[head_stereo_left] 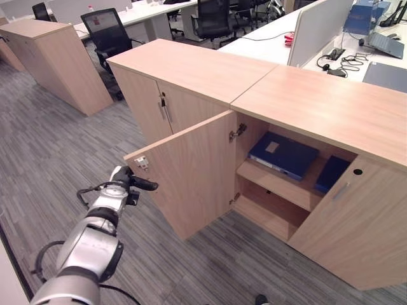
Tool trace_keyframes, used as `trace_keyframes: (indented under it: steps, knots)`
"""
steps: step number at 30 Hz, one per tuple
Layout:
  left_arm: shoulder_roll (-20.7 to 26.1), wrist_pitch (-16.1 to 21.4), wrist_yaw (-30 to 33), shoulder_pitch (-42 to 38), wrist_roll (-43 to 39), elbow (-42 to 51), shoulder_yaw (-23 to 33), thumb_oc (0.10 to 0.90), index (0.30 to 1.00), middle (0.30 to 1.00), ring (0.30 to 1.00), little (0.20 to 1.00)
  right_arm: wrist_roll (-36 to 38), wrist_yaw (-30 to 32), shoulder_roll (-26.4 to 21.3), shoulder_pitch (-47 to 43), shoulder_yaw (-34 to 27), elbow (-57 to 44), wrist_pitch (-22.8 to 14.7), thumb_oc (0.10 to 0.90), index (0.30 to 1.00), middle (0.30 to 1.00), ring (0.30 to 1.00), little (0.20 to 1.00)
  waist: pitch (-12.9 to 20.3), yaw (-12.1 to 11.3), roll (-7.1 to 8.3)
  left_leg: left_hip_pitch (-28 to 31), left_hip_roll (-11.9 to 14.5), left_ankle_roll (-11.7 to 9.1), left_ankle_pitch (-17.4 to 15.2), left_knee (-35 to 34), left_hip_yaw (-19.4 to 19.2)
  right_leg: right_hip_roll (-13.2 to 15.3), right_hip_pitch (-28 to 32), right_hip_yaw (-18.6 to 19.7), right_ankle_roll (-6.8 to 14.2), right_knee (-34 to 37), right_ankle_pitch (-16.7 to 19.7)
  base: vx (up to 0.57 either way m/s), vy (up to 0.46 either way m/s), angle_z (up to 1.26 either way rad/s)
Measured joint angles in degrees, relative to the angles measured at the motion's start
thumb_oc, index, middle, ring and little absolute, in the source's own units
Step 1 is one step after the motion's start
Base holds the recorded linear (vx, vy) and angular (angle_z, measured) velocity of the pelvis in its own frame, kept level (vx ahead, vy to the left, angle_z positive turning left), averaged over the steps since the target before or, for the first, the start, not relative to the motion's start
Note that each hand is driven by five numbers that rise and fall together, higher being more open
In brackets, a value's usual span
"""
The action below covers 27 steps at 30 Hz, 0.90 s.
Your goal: Put the empty folder in the office cabinet
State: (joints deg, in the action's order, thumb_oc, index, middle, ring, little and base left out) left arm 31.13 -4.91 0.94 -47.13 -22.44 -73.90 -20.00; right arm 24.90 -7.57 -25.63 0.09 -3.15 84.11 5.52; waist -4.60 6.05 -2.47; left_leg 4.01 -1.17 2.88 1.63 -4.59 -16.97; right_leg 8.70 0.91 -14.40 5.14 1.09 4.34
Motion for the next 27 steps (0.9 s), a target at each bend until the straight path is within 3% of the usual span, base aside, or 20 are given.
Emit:
trace_keyframes:
  steps: [6, 8, 10, 11, 14, 15, 16, 20, 23, 27]
  knots:
    - [-4.06, -0.04, 3.22, 0.65, -4.27, 5.45, -1.61, 0.800, 0.900, 0.900, 0.900, 0.900, 0.59, 0.70, 0.72, -0.68, -0.43, 0.03, 0.99, 0.800, 0.900, 0.900, 0.900, 0.900, 0.05, -1.87, 2.04, -0.21, -1.68, 0.55, -0.40, -0.23, -0.07, 2.07, -1.22, 0.33, 1.38, -1.67, -0.01, -0.01, 0.017, 0.03]
    - [-4.02, -0.03, 3.43, 3.21, -4.15, 11.22, -2.73, 0.800, 0.900, 0.900, 0.900, 0.900, 1.04, 0.67, 0.79, -1.41, -0.62, -0.08, 1.06, 0.800, 0.900, 0.900, 0.900, 0.900, 0.08, -2.41, 2.43, -0.64, -2.23, 0.91, -0.35, -0.21, 0.13, 2.82, -1.68, -0.03, 1.74, -2.23, -0.06, -0.02, -0.005, 0.13]
    - [-2.50, -0.03, 3.44, 11.52, -3.86, 26.72, -3.27, 0.800, 0.900, 0.900, 0.900, 0.900, 1.16, 0.65, 0.79, -1.43, -1.11, -0.33, 1.20, 0.800, 0.900, 0.900, 0.900, 0.900, -0.03, -3.92, 2.83, -0.99, -2.91, 1.52, -0.33, -0.21, 0.37, 3.56, -1.75, -0.23, 2.26, -1.99, 0.24, -0.02, -0.014, 0.11]
    - [-2.19, 0.06, 2.69, 13.53, -3.77, 30.10, -3.53, 0.800, 0.900, 0.900, 0.900, 0.900, 1.16, 0.64, 0.79, -1.45, -1.37, -0.30, 1.24, 0.800, 0.900, 0.900, 0.900, 0.900, -0.02, -4.25, 2.91, -1.04, -3.06, 1.91, -0.18, -0.20, 0.65, 3.71, -1.59, -0.31, 2.27, -1.96, 0.24, -0.01, -0.005, 0.25]
    - [0.08, 0.23, -0.74, 24.12, -4.83, 46.06, -6.47, 0.800, 0.900, 0.900, 0.900, 0.900, 1.14, 0.54, 0.64, -2.52, -3.35, -0.32, 1.79, 0.800, 0.900, 0.900, 0.900, 0.900, -0.05, -5.15, 3.65, -1.01, -3.72, 3.08, 0.30, -0.01, 1.72, 4.33, -0.88, -0.17, 2.78, -1.76, 0.41, 0.00, -0.007, 0.22]
    - [2.78, 0.10, -1.81, 29.29, -5.07, 54.42, -7.87, 0.800, 0.900, 0.900, 0.900, 0.900, 1.12, 0.54, 0.62, -2.97, -4.36, -0.13, 1.81, 0.800, 0.900, 0.900, 0.900, 0.900, -0.05, -5.26, 4.01, -0.95, -3.94, 3.19, 0.17, -0.01, 1.73, 4.65, -0.23, -0.24, 3.20, -0.91, 0.62, 0.02, -0.025, 0.07]
    - [3.98, -0.02, -5.55, 31.44, -6.73, 58.59, -10.08, 0.800, 0.900, 0.900, 0.900, 0.900, 1.09, 0.55, 0.56, -3.61, -4.44, -0.20, 1.61, 0.800, 0.900, 0.900, 0.900, 0.900, -0.04, -5.97, 4.08, -0.81, -4.04, 3.22, 0.15, -0.01, 2.14, 4.67, 0.15, -0.29, 3.46, -0.53, 0.80, 0.01, -0.041, 0.08]
    - [2.82, -0.72, -14.31, 35.01, -13.94, 63.37, -15.98, 0.800, 0.900, 0.900, 0.900, 0.900, 1.00, -0.15, 0.52, -7.51, -4.27, 1.19, 1.98, 0.800, 0.900, 0.900, 0.900, 0.900, -0.12, -6.51, 4.39, 0.12, -4.06, 2.55, -0.41, -0.28, 2.19, 4.90, 1.56, -0.26, 3.85, 0.08, 0.75, -0.01, -0.047, 0.01]
    - [-1.95, -2.70, -18.01, 34.70, -18.13, 66.45, -20.34, 0.800, 0.900, 0.900, 0.900, 0.900, 0.39, -0.67, 0.50, -9.85, -3.67, 1.37, 1.59, 0.800, 0.900, 0.900, 0.900, 0.900, -0.08, -5.79, 4.43, -0.11, -3.85, 2.43, -0.52, -0.31, 2.85, 4.27, 2.15, -0.42, 3.58, 1.65, 0.98, -0.01, -0.052, -0.01]
    - [-3.33, -4.40, -23.61, 34.78, -21.43, 71.24, -25.47, 0.800, 0.900, 0.900, 0.900, 0.900, -0.13, -0.58, -0.07, -9.42, -2.00, 1.39, 1.25, 0.800, 0.900, 0.900, 0.900, 0.900, 0.14, -4.36, 3.97, 0.03, -3.45, 2.48, -0.31, -0.28, 3.45, 3.19, 3.61, -1.31, 3.27, 3.76, 1.67, -0.02, -0.070, 0.05]
